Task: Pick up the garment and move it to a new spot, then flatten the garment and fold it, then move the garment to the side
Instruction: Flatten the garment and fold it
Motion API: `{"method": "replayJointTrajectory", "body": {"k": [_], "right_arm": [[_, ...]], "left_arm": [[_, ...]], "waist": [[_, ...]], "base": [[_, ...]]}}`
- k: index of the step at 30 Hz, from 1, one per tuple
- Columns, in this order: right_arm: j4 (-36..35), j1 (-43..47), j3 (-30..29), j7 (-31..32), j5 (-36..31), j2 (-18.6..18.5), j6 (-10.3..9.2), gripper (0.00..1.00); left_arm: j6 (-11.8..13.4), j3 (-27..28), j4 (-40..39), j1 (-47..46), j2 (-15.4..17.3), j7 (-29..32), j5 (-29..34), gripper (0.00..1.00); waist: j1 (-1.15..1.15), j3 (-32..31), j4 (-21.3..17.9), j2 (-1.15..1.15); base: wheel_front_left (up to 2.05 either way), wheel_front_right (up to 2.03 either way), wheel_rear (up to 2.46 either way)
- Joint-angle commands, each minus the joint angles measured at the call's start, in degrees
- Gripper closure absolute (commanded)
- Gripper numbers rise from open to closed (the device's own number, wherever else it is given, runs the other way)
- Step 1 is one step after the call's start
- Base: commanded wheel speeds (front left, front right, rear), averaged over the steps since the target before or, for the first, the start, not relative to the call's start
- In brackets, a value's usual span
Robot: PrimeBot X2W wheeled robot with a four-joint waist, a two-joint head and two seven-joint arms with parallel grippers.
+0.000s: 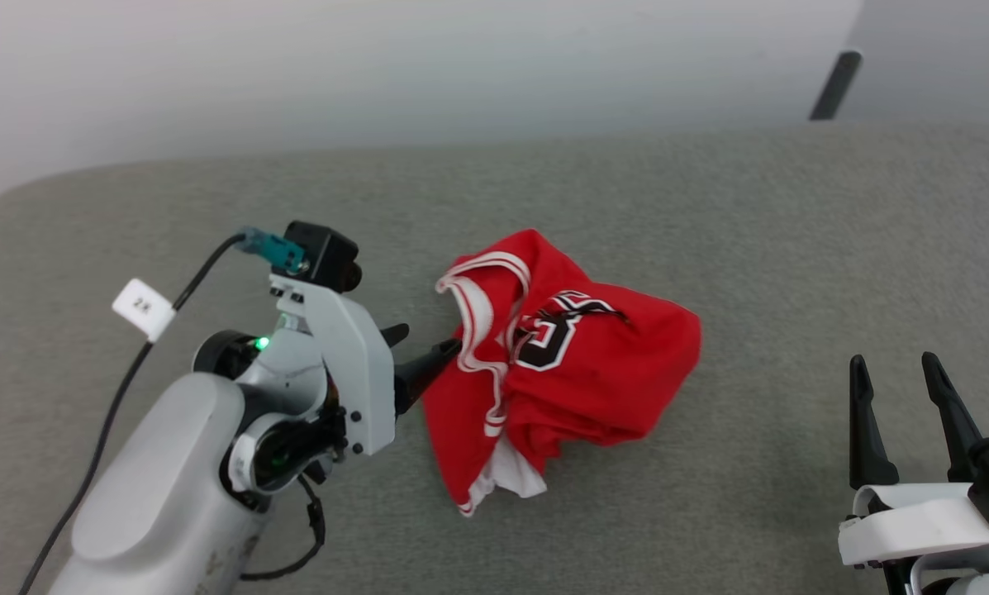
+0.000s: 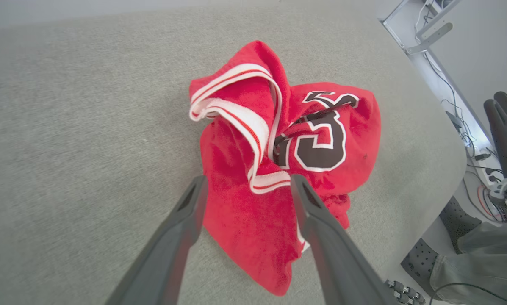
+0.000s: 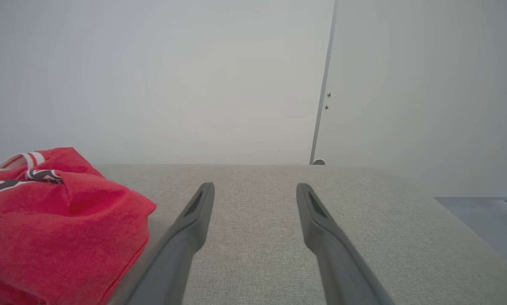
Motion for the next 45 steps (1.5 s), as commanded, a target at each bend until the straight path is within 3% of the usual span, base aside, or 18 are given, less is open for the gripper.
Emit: {"method": "replayJointTrajectory", "body": {"k": [1, 17, 18, 19, 20, 21, 22, 31, 45], "right_arm": [[0.01, -0.53, 0.17, -0.07, 0.51, 0.13, 0.0, 0.0], [0.38, -1.53, 0.94, -0.07, 2.43, 0.25, 0.0, 0.0], [0.41, -1.56, 0.91, -0.07, 2.49, 0.26, 0.0, 0.0], [0.43, -1.72, 0.85, -0.07, 2.58, 0.26, 0.0, 0.0], [0.43, -1.89, 0.81, -0.07, 2.66, 0.26, 0.0, 0.0], [0.44, -2.05, 0.82, -0.07, 2.64, 0.25, 0.0, 0.0], [0.43, -2.18, 0.88, -0.07, 2.69, 0.26, 0.0, 0.0], [0.47, -2.59, 1.06, -0.07, 3.19, 0.25, 0.0, 0.0], [0.25, -3.26, 1.3, -0.07, 3.37, 0.25, 0.0, 0.0]], "left_arm": [[-0.14, -0.08, 0.24, -0.75, -0.18, 0.16, 0.06, 0.0], [-1.62, -1.83, 10.84, -4.69, -0.58, -0.32, 1.68, 0.0], [-1.71, -2.02, 11.26, -4.91, -0.58, -0.19, 1.75, 0.15], [-1.77, -2.14, 11.81, -5.07, -0.64, 0.12, 1.76, 0.58], [-1.87, -2.3, 12.37, -5.22, -0.75, 0.3, 1.66, 0.78], [-1.83, -2.3, 12.94, -5.4, -0.89, 0.5, 1.49, 0.95], [-1.79, -2.24, 13.45, -5.66, -0.97, 0.73, 1.28, 1.0], [-3.38, -3.11, 14.29, -9.25, 1.17, 2.27, 2.25, 1.0], [-5.23, -6.9, 16.82, -17.47, 10.19, 0.91, 10.51, 1.0]], "waist": [[0.0, 1.72, -1.92, 0.0], [0.0, 3.8, -5.54, 0.0], [0.0, 3.9, -5.57, 0.0], [0.0, 4.01, -5.6, 0.0], [0.0, 4.12, -5.61, 0.0], [0.0, 4.22, -5.64, 0.0], [0.0, 4.37, -5.67, 0.0], [0.0, 5.19, -5.9, 0.0], [0.0, 6.26, -6.94, 0.0]], "base": [[0.0, 0.0, 0.0], [0.0, 0.0, 0.0], [0.0, 0.0, 0.0], [0.0, 0.0, 0.0], [0.0, 0.0, 0.0], [0.0, 0.0, 0.0], [0.0, 0.0, 0.0], [0.0, 0.0, 0.0], [0.0, 0.0, 0.0]]}}
